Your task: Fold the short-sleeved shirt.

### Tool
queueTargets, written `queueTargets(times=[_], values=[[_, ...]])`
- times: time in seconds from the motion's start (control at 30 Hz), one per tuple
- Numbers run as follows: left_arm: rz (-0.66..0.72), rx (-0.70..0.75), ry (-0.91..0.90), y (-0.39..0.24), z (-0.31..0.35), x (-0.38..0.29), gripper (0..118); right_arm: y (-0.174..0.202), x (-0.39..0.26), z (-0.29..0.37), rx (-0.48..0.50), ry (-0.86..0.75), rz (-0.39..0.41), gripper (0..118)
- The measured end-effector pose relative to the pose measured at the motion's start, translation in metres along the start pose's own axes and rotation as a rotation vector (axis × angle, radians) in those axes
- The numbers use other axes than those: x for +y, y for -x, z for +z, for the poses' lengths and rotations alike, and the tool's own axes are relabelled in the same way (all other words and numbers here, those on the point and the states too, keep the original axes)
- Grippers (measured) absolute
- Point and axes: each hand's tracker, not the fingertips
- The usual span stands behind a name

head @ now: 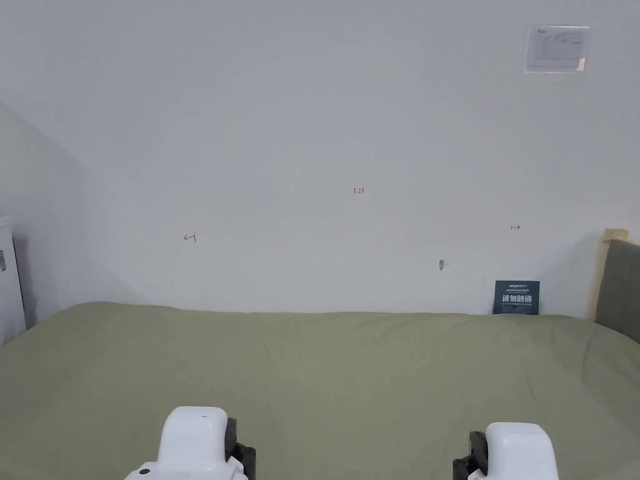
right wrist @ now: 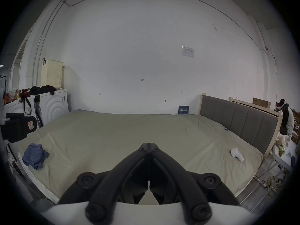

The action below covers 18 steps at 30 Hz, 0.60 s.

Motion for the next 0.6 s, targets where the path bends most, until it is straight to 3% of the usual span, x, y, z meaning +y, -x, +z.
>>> queueTargets(times=[0.6], values=[[0.017,0.061,-0.052,0.014,0.012,0.014,0,0.002,0.005,0.008,0.016,-0.026,0.016,2]])
